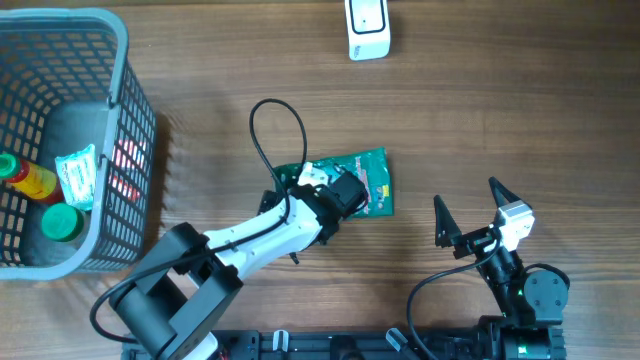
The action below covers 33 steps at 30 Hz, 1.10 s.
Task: Scan the item barcode
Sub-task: 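Lower the gloves bag onto the table center with the left gripper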
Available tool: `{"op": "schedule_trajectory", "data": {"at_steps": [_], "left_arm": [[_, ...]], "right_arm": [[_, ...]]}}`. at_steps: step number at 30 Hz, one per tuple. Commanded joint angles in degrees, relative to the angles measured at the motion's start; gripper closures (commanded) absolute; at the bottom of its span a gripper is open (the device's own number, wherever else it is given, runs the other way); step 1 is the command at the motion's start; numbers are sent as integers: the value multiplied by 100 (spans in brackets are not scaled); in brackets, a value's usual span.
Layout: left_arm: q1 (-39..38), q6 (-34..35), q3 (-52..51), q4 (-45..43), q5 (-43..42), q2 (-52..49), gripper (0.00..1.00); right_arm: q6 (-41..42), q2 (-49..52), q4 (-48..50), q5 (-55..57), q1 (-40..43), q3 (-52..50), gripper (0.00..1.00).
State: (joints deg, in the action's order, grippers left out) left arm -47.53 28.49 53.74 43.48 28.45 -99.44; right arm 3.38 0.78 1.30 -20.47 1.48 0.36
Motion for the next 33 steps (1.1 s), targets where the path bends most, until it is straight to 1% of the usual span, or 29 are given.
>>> {"op": "schedule_trajectory", "data": {"at_steps": [1, 3, 6, 10, 13, 14, 16, 18, 23, 25, 33], "left_arm": [[13, 245, -79, 76, 481, -184, 1], [13, 245, -79, 297, 970, -184, 0], [13, 216, -79, 496, 1307, -184, 0], [4, 177, -79, 553, 1217, -184, 0], [-66, 173, -61, 278, 431, -184, 0], [-109, 175, 4, 210, 11, -181, 0], [-208, 175, 286, 175, -737, -181, 0], [-297, 175, 748, 273, -1158, -181, 0], [-286, 205, 1875, 1014, -1263, -181, 0], [-275, 203, 1904, 1016, -1399, -177, 0], [-138, 205, 1904, 1049, -2455, -177, 0]], "right_arm": [[-35, -57, 31, 55, -33, -7, 0], [-35, -57, 31, 55, -33, -7, 0], [-35, -57, 31, 55, -33, -7, 0], [-35, -57, 31, 55, -33, -7, 0], [-35, -57, 31, 55, -33, -7, 0], [-35, -57, 31, 55, -33, -7, 0], [-35, -57, 31, 55, -33, -7, 0], [-35, -57, 31, 55, -33, -7, 0], [-35, -57, 31, 55, -33, -7, 0], [-35, -57, 31, 55, -33, -7, 0], [-11, -57, 35, 46, -33, -7, 0]]}}
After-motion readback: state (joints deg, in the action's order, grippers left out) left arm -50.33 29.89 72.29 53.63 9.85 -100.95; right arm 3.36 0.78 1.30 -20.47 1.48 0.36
